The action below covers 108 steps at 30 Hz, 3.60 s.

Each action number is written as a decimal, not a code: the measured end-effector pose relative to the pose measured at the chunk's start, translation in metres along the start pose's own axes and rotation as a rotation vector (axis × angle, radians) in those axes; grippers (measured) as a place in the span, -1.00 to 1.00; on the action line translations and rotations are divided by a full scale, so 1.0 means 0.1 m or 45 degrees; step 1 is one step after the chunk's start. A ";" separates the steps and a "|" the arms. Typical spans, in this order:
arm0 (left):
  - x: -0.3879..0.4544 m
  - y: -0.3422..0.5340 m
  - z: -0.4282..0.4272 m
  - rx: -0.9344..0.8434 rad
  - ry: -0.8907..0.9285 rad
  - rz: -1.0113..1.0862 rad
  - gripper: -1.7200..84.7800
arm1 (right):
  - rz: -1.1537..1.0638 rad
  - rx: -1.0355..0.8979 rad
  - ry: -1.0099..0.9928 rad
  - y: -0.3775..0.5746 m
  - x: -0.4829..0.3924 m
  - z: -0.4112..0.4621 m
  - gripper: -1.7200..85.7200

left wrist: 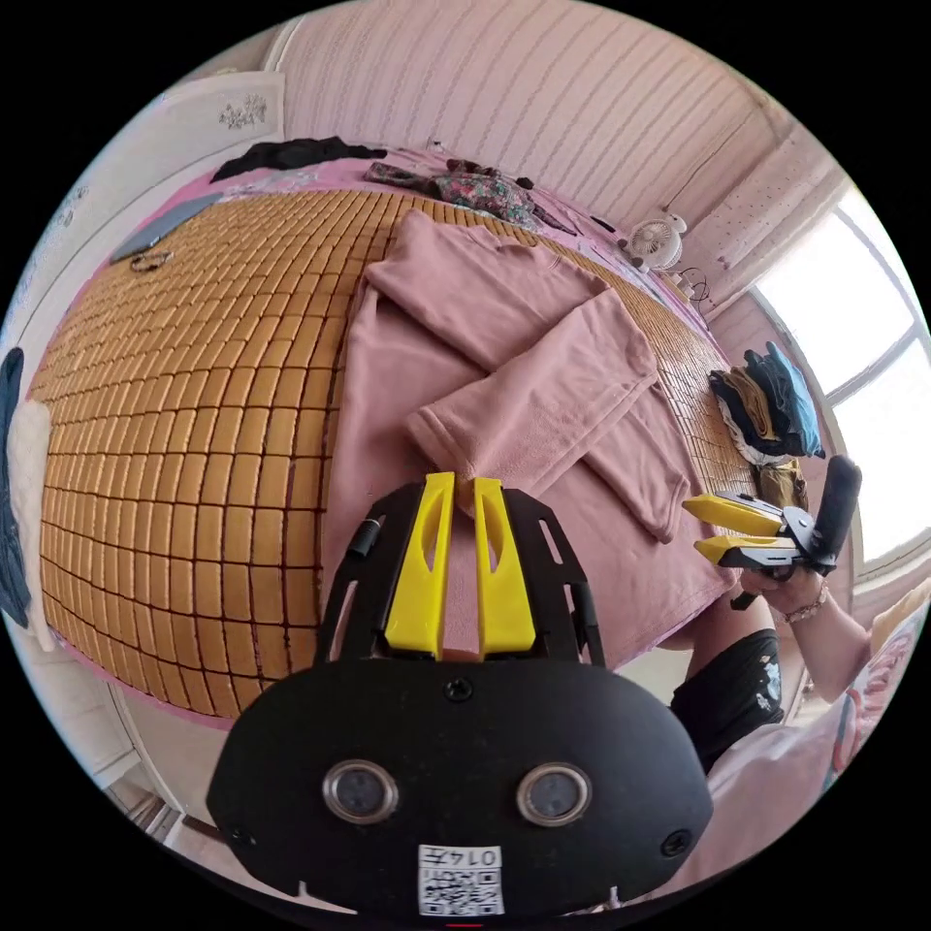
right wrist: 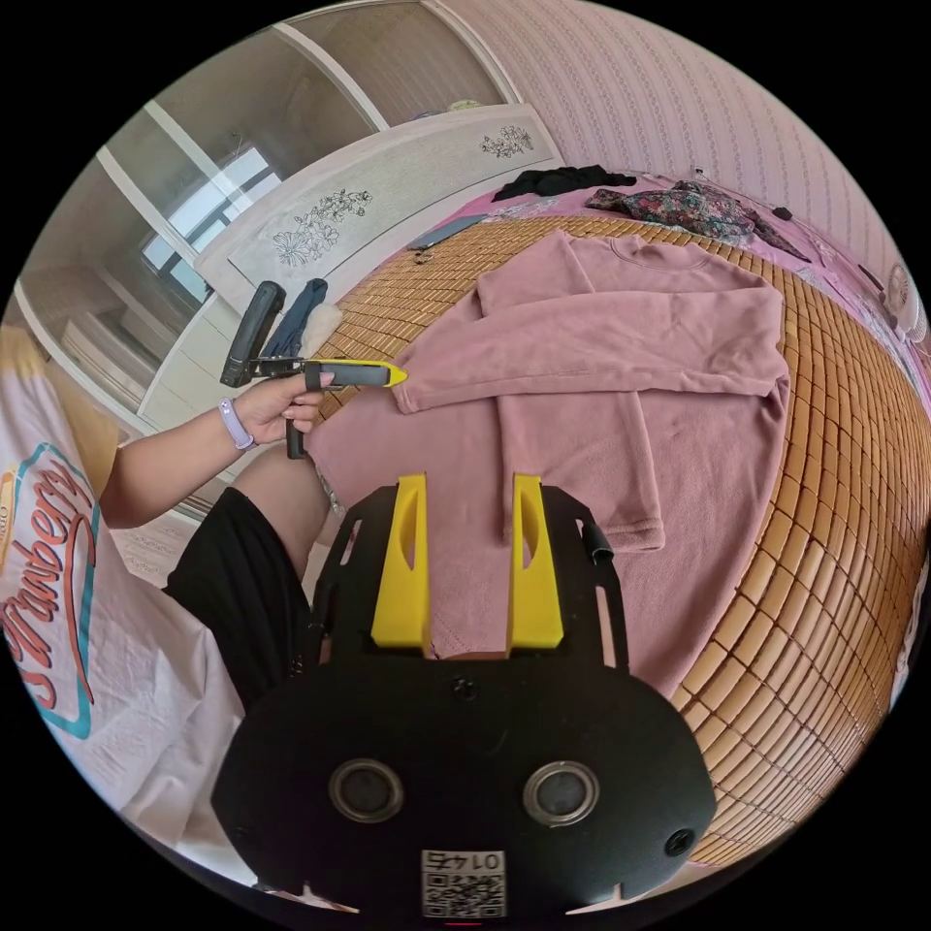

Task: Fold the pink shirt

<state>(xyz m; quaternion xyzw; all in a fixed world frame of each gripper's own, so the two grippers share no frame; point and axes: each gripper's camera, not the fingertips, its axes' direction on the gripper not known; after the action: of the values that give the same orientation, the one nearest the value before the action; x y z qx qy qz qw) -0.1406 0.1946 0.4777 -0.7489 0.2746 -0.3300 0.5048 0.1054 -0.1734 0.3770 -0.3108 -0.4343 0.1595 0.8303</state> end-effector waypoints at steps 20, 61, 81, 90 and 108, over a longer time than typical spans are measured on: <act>-0.22 -2.59 0.32 0.220 -0.358 0.163 -0.75 | 0.549 0.324 0.404 -1.84 3.04 -0.07 -0.61; -0.75 0.99 -0.94 0.311 0.071 -0.384 -0.79 | 0.460 -0.045 0.337 -0.13 1.03 0.29 -0.78; -0.05 1.56 -0.86 0.347 -0.243 -0.172 -0.97 | 0.346 -0.204 0.530 -0.65 0.88 1.19 -0.91; 1.48 1.61 0.19 0.128 0.004 0.453 -0.98 | -0.290 -0.476 0.423 -2.48 0.31 2.36 -0.95; 2.20 2.33 1.12 -0.055 -0.143 0.827 -0.98 | -0.451 -1.218 0.519 -3.78 0.49 3.81 -0.96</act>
<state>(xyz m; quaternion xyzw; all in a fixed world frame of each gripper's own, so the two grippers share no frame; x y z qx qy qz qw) 0.0667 0.0163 0.2759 -0.6498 0.4777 -0.1040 0.5820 -0.1804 -0.2891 0.8188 -0.6005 -0.3343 -0.2613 0.6778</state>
